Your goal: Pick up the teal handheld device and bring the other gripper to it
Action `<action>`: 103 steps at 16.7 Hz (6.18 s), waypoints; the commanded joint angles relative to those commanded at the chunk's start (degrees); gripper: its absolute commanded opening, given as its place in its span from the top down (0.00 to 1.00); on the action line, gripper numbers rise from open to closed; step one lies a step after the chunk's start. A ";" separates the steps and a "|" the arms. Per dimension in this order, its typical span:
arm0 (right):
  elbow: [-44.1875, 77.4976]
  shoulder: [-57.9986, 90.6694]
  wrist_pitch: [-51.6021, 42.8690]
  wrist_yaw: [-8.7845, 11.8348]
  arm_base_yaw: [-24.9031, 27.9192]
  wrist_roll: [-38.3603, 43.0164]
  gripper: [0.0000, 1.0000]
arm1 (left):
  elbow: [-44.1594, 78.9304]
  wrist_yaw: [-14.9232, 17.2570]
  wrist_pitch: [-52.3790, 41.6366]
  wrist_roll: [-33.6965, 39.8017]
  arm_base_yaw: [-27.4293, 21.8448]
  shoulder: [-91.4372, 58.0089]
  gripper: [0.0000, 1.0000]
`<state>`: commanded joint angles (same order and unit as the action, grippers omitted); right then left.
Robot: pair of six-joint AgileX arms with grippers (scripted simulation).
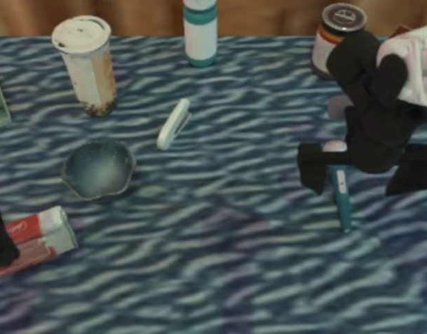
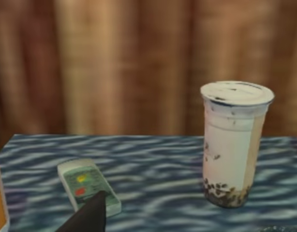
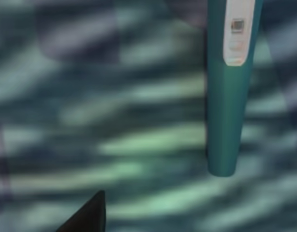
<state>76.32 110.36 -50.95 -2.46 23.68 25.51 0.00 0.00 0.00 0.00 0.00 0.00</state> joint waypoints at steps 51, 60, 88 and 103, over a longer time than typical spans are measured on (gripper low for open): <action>-19.24 -0.69 68.27 13.10 0.01 -14.37 1.00 | 0.00 0.00 0.00 0.00 0.00 0.00 0.00; -29.22 -11.68 101.43 22.76 -0.40 -24.09 1.00 | 0.00 0.00 0.00 0.00 0.00 0.00 0.00; -35.08 -18.24 109.21 11.01 12.29 -23.21 1.00 | 0.07 0.07 0.04 -0.01 -0.03 -0.08 0.00; -35.08 -18.24 109.21 11.01 12.29 -23.21 1.00 | 32.57 35.67 18.41 -4.80 -11.60 -55.07 0.00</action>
<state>41.24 92.12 58.26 8.55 35.97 2.30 32.57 35.67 18.41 -4.80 -11.60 -55.07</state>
